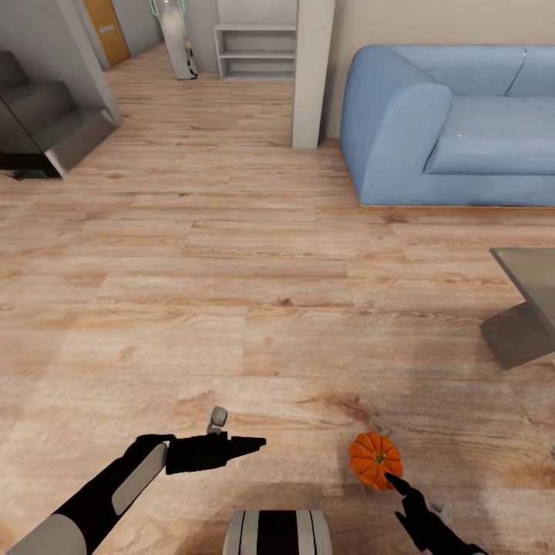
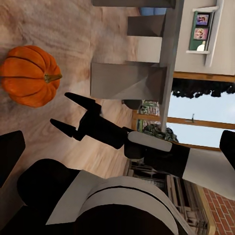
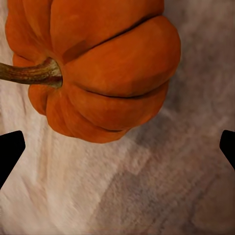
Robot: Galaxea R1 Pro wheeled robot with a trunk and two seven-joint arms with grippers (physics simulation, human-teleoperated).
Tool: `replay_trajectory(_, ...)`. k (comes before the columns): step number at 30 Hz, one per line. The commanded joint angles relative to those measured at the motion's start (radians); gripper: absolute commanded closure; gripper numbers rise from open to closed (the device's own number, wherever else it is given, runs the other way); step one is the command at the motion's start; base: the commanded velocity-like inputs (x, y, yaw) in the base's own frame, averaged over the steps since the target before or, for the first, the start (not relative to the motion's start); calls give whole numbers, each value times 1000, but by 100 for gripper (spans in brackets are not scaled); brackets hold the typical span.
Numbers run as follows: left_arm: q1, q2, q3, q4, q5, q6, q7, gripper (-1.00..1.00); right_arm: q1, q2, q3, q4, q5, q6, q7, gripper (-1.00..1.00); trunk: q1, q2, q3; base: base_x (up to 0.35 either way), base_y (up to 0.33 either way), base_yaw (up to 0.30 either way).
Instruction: Place each of the two pumpkins and all three candles from the living room inside a cabinet in the living room (use any cabinet), then make sure every cabinet is closed, and position the cauldron so it is next to a table in the living room.
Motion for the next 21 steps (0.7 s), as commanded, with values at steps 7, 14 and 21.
replay_trajectory(7, -1, 0, -4, 0, 9, 7, 2, -100, -1, -2, -4, 0, -13, 9, 1, -100, 0, 0, -1, 0, 0, 0)
replay_trajectory(14, -1, -3, -3, 0, 8, 7, 2, -100, 0, -6, -12, 1, -18, 36, 57, -100, 1, -1, -12, 0, 0, 0)
replay_trajectory(21, -1, -4, -3, 0, 9, 7, 2, -100, 0, -13, -18, 0, -19, 55, 76, -100, 1, -1, -12, 0, 0, 0)
